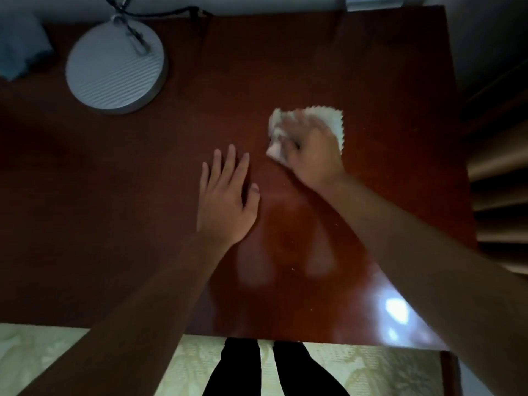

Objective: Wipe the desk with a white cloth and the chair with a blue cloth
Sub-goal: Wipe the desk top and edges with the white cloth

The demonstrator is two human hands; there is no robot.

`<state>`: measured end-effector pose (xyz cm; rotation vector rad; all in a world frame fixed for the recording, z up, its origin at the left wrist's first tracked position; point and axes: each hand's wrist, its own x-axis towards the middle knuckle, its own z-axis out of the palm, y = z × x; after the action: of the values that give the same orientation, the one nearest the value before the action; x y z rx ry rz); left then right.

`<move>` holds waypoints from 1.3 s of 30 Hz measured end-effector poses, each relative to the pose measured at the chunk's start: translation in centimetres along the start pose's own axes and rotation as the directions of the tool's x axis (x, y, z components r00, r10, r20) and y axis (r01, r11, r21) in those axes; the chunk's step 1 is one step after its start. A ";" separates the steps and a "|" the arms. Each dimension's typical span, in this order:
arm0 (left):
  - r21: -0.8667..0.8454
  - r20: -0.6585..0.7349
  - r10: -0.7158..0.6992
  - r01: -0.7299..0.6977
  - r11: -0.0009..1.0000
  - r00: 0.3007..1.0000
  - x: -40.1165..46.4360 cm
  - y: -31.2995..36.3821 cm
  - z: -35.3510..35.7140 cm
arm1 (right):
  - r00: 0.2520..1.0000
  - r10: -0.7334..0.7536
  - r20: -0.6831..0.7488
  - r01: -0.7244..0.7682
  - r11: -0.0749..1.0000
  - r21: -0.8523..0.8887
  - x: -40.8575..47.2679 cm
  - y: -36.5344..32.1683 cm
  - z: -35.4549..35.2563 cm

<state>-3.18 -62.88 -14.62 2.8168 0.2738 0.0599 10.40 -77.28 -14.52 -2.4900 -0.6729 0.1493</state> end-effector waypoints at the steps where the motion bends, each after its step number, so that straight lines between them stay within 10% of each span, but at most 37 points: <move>1: 0.038 -0.017 0.001 0.000 0.999 1.000 0.0 -0.1 0.3 | 0.997 -0.076 0.013 0.076 0.997 0.013 -1.5 -1.1 0.7; 5: 0.008 -0.099 -0.022 0.023 1.000 0.995 0.1 -0.3 1.0 | 0.990 -0.137 -0.040 0.140 0.986 0.088 -4.8 -1.4 0.7; 11: -0.053 -0.122 -0.026 0.020 0.998 0.992 0.1 -0.3 0.9 | 0.964 0.219 -0.152 -0.210 0.975 0.077 7.5 1.1 -0.8; 22: -0.124 -0.122 -0.059 0.044 0.991 0.991 0.2 -0.2 0.6 | 0.966 -0.252 0.056 0.248 0.966 0.068 -5.9 -0.8 0.8; 32: -0.136 -0.106 -0.076 0.062 0.989 0.991 0.2 -0.2 0.8 | 0.999 -0.052 0.008 0.052 0.997 -0.049 17.0 -1.4 1.7; 39: -0.137 -0.111 -0.073 0.058 0.989 0.991 0.3 0.0 0.6 | 0.942 -0.313 0.124 0.300 0.947 0.111 3.1 -2.2 1.2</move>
<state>-2.84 -63.04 -15.17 2.6731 0.3748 0.2194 11.81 -73.53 -14.26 -2.2691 -1.0793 0.2332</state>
